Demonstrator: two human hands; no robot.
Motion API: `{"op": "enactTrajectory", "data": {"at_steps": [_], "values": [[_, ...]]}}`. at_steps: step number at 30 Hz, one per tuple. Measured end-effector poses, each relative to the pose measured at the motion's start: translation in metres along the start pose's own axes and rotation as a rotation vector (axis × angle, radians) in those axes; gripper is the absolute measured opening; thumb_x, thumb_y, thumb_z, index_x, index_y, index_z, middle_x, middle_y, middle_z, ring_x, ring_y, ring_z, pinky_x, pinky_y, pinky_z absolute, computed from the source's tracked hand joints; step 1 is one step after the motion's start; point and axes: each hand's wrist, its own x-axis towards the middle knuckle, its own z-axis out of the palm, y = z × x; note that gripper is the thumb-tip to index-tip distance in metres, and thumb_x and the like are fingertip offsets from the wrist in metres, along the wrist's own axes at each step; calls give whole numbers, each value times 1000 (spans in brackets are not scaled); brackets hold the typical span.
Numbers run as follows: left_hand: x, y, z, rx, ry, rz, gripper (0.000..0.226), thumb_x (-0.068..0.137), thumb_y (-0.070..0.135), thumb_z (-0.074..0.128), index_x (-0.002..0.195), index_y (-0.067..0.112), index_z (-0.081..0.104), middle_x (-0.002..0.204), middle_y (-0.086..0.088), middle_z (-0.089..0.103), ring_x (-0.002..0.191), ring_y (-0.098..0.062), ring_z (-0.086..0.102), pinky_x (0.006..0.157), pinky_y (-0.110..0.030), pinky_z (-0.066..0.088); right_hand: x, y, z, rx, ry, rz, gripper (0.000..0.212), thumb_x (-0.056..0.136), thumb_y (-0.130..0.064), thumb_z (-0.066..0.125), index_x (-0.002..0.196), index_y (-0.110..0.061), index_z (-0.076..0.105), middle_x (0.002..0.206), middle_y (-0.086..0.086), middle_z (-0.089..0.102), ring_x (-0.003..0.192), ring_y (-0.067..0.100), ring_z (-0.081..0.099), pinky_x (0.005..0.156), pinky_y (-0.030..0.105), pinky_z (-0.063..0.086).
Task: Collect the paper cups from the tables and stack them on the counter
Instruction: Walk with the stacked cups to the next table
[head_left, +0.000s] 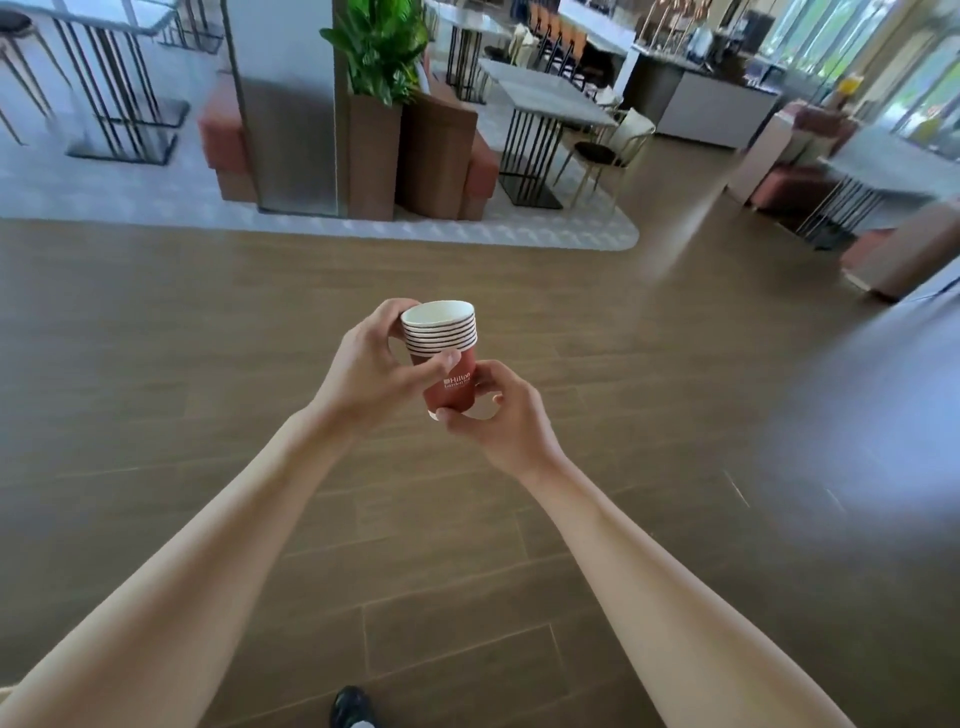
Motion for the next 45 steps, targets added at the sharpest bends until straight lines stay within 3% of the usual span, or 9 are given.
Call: {"op": "enactTrajectory", "data": {"at_steps": [4, 11, 15, 20, 24, 29, 38, 41, 45], "values": [[42, -16, -30, -12, 42, 14, 60, 75, 57, 79, 127, 29, 65, 116, 20, 71, 112, 3, 63, 83, -1, 38, 53, -14, 23, -7, -15, -41, 41, 72, -34, 90, 107, -30, 70, 101, -12, 75, 102, 6, 67, 84, 5, 40], [91, -43, -91, 30, 147, -13, 56, 82, 42, 88, 130, 26, 64, 117, 18, 72, 113, 4, 64, 85, 1, 38, 136, -44, 69, 24, -77, -134, 43, 72, -32, 91, 110, -31, 71, 99, -15, 76, 100, -1, 68, 83, 3, 40], [108, -69, -131, 92, 248, -80, 56, 84, 35, 90, 133, 26, 63, 114, 24, 69, 108, 15, 59, 84, 2, 38, 182, -60, 111, 63, -167, -199, 46, 71, -31, 91, 113, -32, 71, 102, -16, 76, 102, 0, 68, 85, 2, 40], [128, -102, -178, 189, 393, -153, 67, 73, 55, 80, 131, 28, 63, 113, 21, 70, 107, 9, 62, 82, 0, 39, 243, -72, 175, 123, -297, -294, 48, 72, -29, 92, 114, -30, 71, 105, -17, 76, 103, 2, 68, 85, 3, 39], [158, -134, -209, 271, 522, -203, 65, 68, 65, 75, 126, 39, 60, 110, 29, 68, 105, 15, 60, 81, 0, 39, 306, -78, 222, 188, -413, -340, 49, 71, -26, 92, 111, -39, 68, 104, -20, 75, 101, -3, 66, 83, 2, 39], [218, -168, -235, 349, 633, -282, 73, 69, 68, 74, 132, 33, 60, 115, 20, 70, 107, 5, 64, 85, -7, 41, 393, -85, 264, 258, -525, -394, 48, 72, -24, 92, 113, -33, 70, 105, -17, 76, 100, 0, 67, 84, 2, 38], [303, -203, -260, 463, 751, -358, 71, 71, 65, 75, 131, 30, 62, 109, 24, 67, 101, 16, 60, 81, 1, 40, 512, -86, 315, 318, -646, -475, 48, 69, -28, 93, 112, -34, 71, 105, -21, 75, 100, 5, 68, 83, 5, 40], [313, -214, -271, 478, 761, -397, 76, 69, 67, 73, 132, 28, 62, 112, 20, 69, 102, 10, 62, 82, -3, 41, 527, -86, 335, 345, -691, -479, 48, 70, -26, 93, 113, -32, 72, 105, -19, 76, 100, 5, 69, 82, 5, 40], [322, -233, -295, 497, 777, -433, 79, 68, 68, 70, 134, 24, 63, 116, 14, 71, 106, -4, 65, 88, -18, 46, 547, -100, 366, 355, -738, -482, 48, 71, -24, 93, 114, -30, 72, 106, -17, 76, 101, 7, 69, 83, 7, 40]]}}
